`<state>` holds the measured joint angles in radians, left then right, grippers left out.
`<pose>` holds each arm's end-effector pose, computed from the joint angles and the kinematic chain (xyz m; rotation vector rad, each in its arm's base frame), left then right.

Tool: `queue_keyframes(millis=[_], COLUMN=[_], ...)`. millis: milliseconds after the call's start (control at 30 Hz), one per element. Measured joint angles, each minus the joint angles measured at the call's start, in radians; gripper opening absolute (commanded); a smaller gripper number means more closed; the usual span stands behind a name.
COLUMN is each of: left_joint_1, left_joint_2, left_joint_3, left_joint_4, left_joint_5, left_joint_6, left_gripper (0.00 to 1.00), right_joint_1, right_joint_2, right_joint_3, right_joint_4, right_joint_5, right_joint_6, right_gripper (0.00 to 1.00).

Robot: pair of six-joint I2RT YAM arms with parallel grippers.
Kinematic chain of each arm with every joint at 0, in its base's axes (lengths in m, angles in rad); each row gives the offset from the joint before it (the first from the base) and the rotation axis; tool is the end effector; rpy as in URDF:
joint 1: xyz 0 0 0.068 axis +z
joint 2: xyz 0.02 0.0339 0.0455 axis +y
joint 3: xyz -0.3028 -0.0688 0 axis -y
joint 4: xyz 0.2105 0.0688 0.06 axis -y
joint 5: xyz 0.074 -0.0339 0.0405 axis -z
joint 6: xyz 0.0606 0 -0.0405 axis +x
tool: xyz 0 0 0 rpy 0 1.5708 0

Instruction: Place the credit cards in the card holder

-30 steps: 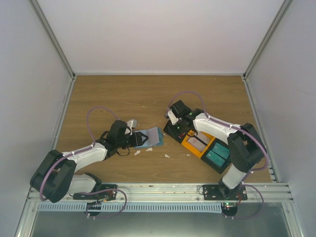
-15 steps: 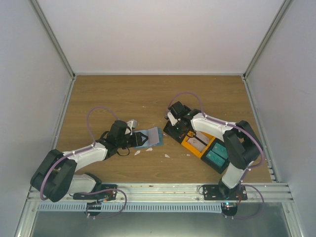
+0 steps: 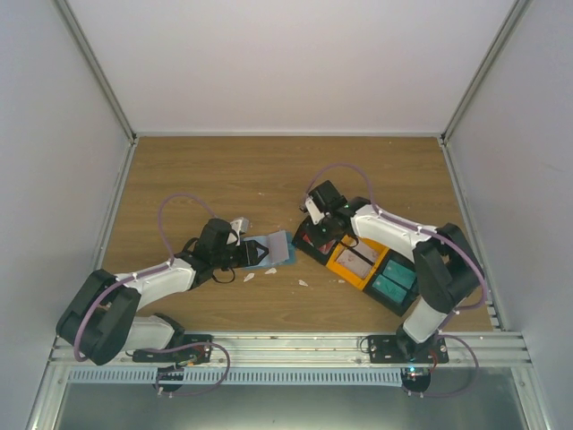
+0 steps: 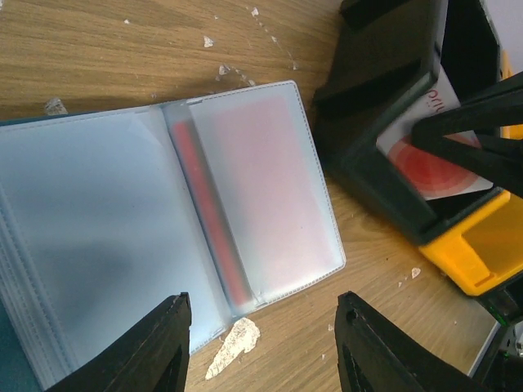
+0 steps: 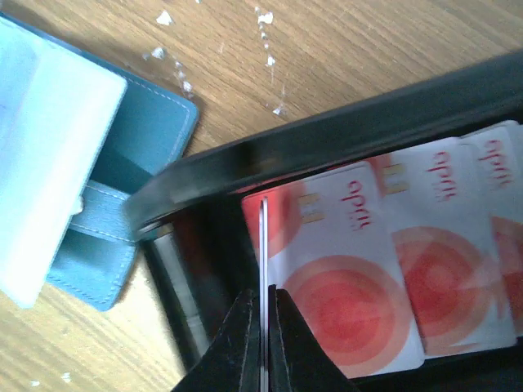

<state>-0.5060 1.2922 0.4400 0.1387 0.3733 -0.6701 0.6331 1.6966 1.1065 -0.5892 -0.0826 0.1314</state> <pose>0.1809 -0.1255 0.2003 0.0099 2.4472 -1.0012 0.2531 0.1919 0.2224 -0.7152 2.6990 0.3136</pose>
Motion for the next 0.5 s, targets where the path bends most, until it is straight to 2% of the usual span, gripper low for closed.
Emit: queue_keyframes(millis=[333,500], left_joint_1=[0.0,0.0], left_joint_2=[0.0,0.007], left_joint_3=[0.01,0.049], left_joint_4=[0.002,0.017], left_joint_5=[0.02,0.053], left_joint_6=[-0.002,-0.012], left_gripper=[0.54,0.66], right_joint_1=[-0.022,-0.053], right_joint_2=[-0.07,-0.153], right_joint_3=[-0.035,-0.085], right_joint_4=[0.029,0.098], right_joint_5=[0.015,0.026], right_joint_6=[0.036,0.062], right_gripper=[0.01,0.0])
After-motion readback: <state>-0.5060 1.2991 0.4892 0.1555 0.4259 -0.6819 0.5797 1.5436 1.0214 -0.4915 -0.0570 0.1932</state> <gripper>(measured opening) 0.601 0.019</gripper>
